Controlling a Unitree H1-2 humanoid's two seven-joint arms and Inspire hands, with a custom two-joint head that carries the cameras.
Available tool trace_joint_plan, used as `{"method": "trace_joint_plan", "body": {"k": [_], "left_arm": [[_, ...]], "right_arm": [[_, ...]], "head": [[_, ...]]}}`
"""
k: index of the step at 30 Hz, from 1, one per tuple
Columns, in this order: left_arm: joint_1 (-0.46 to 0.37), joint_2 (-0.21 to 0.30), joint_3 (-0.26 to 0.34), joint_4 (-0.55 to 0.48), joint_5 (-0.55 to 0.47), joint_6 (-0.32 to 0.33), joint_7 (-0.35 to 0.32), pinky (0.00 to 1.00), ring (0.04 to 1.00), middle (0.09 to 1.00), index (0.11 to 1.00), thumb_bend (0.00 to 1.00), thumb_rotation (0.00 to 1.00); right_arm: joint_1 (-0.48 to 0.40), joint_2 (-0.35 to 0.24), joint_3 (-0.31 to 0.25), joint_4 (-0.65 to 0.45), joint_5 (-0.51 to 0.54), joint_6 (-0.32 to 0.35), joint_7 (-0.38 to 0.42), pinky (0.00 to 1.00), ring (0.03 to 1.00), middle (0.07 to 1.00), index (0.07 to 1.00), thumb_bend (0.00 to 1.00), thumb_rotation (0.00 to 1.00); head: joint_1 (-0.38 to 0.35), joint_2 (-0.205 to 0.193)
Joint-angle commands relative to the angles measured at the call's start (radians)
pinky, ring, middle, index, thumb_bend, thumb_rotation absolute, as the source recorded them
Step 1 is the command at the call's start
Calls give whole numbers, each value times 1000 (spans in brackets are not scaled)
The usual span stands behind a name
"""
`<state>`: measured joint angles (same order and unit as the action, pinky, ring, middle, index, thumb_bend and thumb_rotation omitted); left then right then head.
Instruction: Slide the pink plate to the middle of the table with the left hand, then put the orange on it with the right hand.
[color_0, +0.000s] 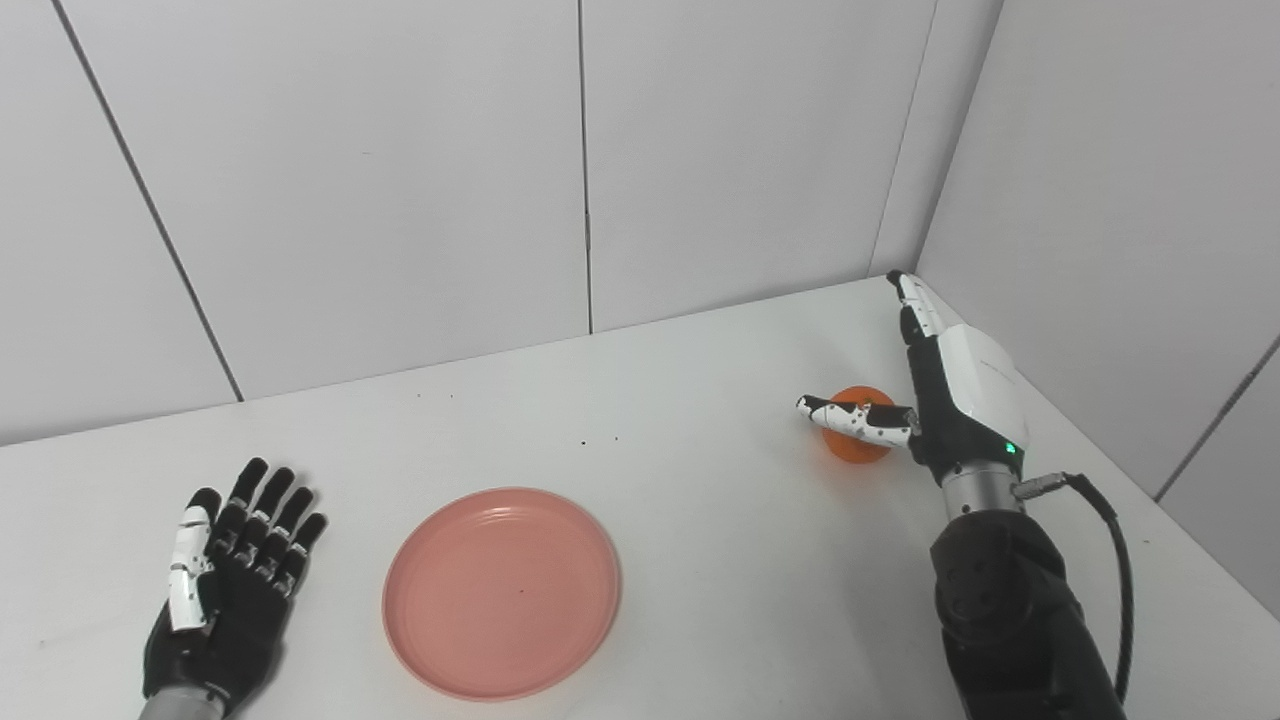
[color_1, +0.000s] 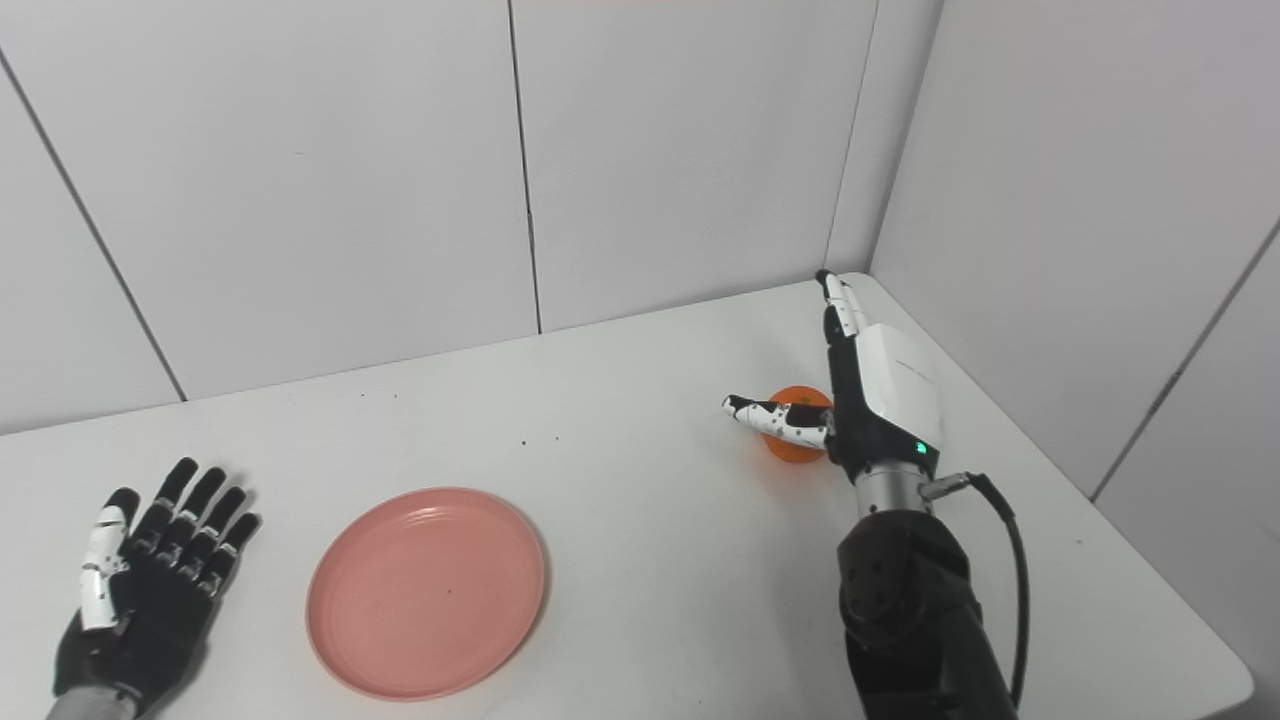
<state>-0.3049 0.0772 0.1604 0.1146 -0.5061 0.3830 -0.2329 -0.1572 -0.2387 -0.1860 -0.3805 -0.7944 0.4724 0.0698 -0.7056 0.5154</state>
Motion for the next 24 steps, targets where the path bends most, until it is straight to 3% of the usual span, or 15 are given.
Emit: {"method": "trace_joint_plan", "body": {"k": [1,8,18,24], "left_arm": [[12,7,-2,-10,10,36,20,1000,1000,1000,1000,318,1000],[13,7,-3,-23,9,50,27,1000,1000,1000,1000,311,1000],[13,9,-1,-29,2,63,31,1000,1000,1000,1000,309,1000],[12,11,2,-36,-4,74,31,1000,1000,1000,1000,301,1000]], "right_arm": [[-24,-15,-20,1,9,-4,-2,827,930,963,950,984,372],[-35,-18,-22,64,-1,-3,18,759,891,948,952,1000,419],[-68,-11,-34,143,12,-3,7,695,859,940,943,1000,399],[-93,-19,-31,201,28,-4,-5,735,870,934,940,1000,390]], "head": [[0,1],[-2,7],[0,13],[-2,19]]}}
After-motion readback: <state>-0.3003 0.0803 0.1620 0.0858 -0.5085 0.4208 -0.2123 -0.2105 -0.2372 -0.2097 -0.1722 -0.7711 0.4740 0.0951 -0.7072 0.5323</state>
